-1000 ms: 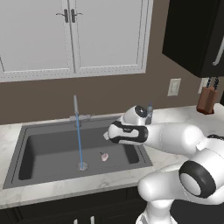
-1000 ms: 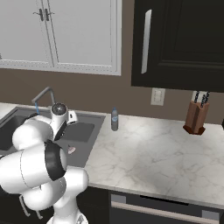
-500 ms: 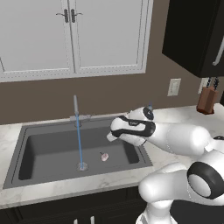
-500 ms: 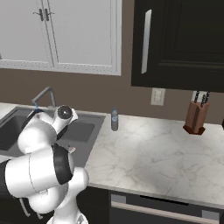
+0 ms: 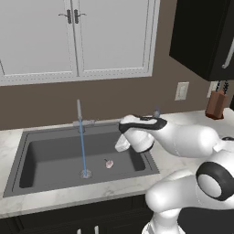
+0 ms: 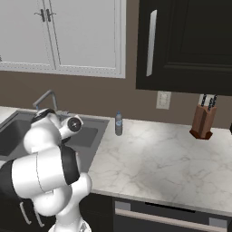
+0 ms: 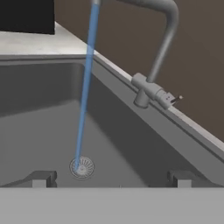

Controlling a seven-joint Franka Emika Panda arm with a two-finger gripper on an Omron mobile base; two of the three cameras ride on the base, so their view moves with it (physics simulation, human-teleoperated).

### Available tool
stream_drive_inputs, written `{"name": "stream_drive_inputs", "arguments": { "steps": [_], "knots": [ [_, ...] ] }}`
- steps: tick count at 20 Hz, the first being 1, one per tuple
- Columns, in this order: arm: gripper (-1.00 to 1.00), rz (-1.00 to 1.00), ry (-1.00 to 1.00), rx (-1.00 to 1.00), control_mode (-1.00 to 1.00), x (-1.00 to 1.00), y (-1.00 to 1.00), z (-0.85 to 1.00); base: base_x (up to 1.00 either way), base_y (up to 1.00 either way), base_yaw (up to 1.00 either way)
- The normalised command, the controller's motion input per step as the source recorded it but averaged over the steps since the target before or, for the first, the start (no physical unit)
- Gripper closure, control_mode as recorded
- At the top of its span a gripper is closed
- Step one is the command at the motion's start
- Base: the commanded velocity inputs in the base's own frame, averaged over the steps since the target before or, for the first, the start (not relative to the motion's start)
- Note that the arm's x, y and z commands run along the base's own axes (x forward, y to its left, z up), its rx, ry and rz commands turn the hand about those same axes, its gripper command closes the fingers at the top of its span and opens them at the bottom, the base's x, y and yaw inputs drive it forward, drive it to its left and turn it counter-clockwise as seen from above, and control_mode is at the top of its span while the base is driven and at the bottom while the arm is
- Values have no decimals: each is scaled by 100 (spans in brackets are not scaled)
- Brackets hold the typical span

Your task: Turn on the sink faucet. Then move the garlic from the counter to the sink. Turn off the sink. Move the vegetable from the sink to the pot next to the stove. Finally move the pot to the rear right burner.

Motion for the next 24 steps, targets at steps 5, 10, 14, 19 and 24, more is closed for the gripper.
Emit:
{"name": "stream_drive_inputs", "arguments": {
  "steps": [5, 10, 14, 19, 24],
  "knots": [
    [-100, 10, -7, 1, -100, 18, 0, 0, 0, 0, 0],
    [-100, 15, -13, 2, -100, 9, 0, 4, 0, 0, 0],
    [-100, 16, -13, 2, -100, 5, 0, 26, 0, 0, 0],
    [-100, 15, -9, 2, -100, 6, 0, 45, 0, 0, 0],
    [-100, 14, -3, 3, -100, 18, 0, 39, 0, 0, 0]
  ]
}}
